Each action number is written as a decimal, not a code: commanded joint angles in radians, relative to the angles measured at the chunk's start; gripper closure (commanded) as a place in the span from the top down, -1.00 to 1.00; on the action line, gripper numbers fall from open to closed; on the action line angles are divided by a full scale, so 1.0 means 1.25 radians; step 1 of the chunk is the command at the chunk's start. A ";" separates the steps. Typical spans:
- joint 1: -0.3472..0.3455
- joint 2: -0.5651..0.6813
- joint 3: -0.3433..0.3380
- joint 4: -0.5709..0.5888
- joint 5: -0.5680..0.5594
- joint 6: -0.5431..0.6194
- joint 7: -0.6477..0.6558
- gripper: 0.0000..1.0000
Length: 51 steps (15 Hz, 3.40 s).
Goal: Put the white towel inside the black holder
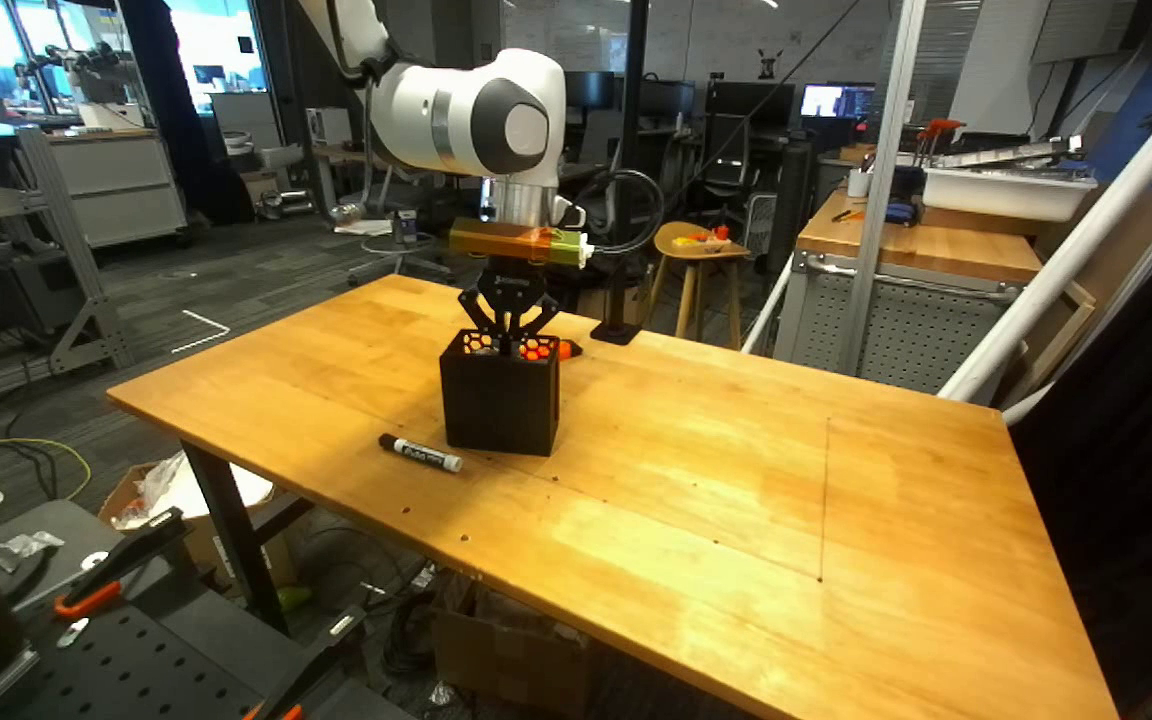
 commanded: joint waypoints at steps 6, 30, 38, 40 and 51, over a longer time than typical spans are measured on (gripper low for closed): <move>-0.011 -0.053 0.002 -0.041 0.028 0.048 0.004 -1.00; -0.002 -0.101 0.005 -0.142 0.051 0.084 0.019 -1.00; 0.015 -0.107 0.004 -0.108 0.028 0.071 0.026 -1.00; 0.018 -0.113 -0.001 -0.099 0.018 0.073 0.029 -1.00; 0.015 -0.107 -0.004 -0.099 0.023 0.080 0.029 -1.00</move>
